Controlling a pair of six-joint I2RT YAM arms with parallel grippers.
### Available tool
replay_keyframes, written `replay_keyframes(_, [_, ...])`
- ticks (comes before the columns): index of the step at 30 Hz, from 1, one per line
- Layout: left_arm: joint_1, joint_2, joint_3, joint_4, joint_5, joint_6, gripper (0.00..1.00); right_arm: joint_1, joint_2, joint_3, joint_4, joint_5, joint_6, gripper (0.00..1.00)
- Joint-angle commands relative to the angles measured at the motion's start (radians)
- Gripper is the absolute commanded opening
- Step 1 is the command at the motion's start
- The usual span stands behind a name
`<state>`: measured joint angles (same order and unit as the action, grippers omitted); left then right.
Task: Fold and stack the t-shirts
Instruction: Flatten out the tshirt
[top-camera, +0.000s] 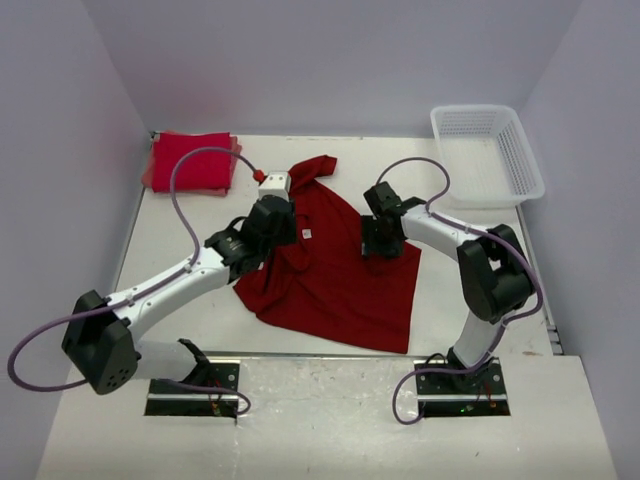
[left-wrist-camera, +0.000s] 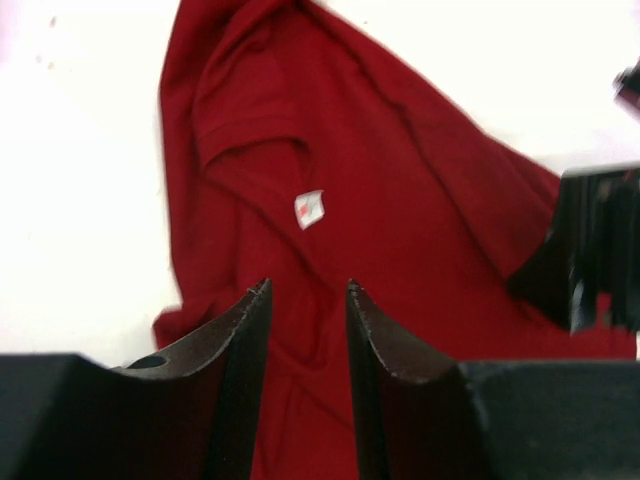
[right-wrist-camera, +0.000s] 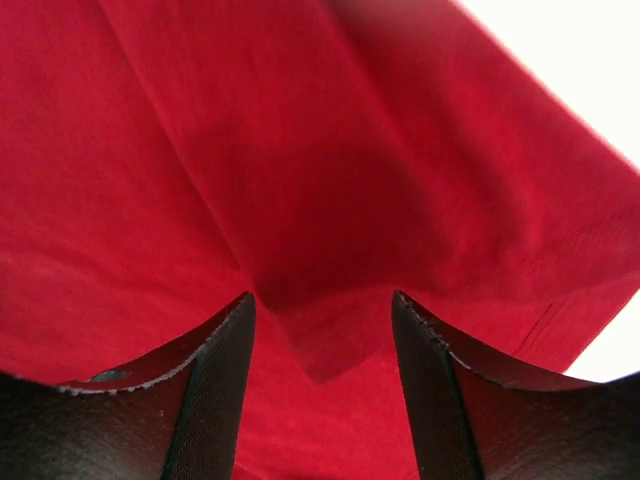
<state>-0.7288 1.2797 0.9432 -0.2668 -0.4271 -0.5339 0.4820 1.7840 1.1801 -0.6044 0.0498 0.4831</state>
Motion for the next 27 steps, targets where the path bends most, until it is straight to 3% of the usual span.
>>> replay_keyframes(1, [0.046,0.102,0.135,0.072,0.08,0.072,0.36,0.049,-0.092,-0.04,0.031,0.087,0.058,0.56])
replay_keyframes(5, [0.084,0.207,0.235,0.064,0.148,0.083,0.33,0.061,-0.126,-0.08,0.032,0.114,0.078,0.54])
replay_keyframes(8, [0.092,0.224,0.223,0.09,0.171,0.078,0.33,0.069,-0.149,-0.109,0.038,0.12,0.087,0.51])
replay_keyframes(27, [0.126,0.086,0.141,0.101,0.205,0.074,0.32,0.067,-0.055,-0.102,0.081,0.108,0.086,0.43])
